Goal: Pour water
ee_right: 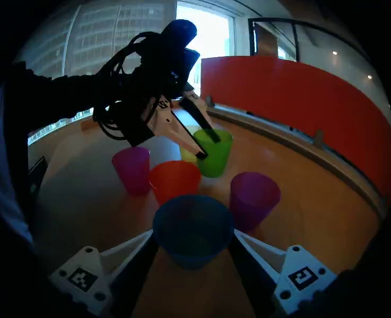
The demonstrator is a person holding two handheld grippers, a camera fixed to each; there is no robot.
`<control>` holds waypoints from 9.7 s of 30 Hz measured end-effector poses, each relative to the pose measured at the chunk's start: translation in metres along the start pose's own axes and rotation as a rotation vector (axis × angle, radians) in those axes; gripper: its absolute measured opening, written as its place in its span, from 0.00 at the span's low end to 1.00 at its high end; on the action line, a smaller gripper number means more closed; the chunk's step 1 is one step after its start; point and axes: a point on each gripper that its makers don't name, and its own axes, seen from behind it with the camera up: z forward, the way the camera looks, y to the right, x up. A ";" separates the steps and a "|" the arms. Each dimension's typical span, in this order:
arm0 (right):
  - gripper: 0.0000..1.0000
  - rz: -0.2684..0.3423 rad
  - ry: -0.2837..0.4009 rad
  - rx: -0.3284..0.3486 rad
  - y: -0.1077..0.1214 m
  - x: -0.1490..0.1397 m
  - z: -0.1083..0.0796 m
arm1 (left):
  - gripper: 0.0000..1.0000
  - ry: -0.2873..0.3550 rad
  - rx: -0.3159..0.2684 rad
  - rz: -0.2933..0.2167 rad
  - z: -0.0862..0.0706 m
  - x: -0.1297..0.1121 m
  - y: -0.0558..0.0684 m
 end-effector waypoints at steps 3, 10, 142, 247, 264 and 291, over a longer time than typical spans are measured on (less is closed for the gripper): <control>0.89 0.000 0.006 -0.005 0.001 0.005 -0.003 | 0.85 0.013 0.003 -0.002 -0.005 0.004 0.001; 0.89 0.008 0.039 -0.022 0.002 0.024 -0.014 | 0.85 0.064 0.023 -0.020 -0.024 0.015 0.000; 0.89 -0.074 0.428 -0.078 -0.038 0.228 -0.098 | 0.85 0.626 0.208 -0.129 -0.226 0.080 0.072; 0.89 -0.832 0.460 -0.151 -0.079 0.332 -0.073 | 0.85 0.666 -0.055 -0.024 -0.217 0.059 0.152; 0.90 -0.929 0.442 -0.179 -0.078 0.340 -0.072 | 0.85 0.675 -0.074 -0.020 -0.214 0.060 0.158; 0.89 -1.102 0.413 -0.247 -0.077 0.346 -0.070 | 0.85 0.669 -0.086 -0.011 -0.212 0.061 0.161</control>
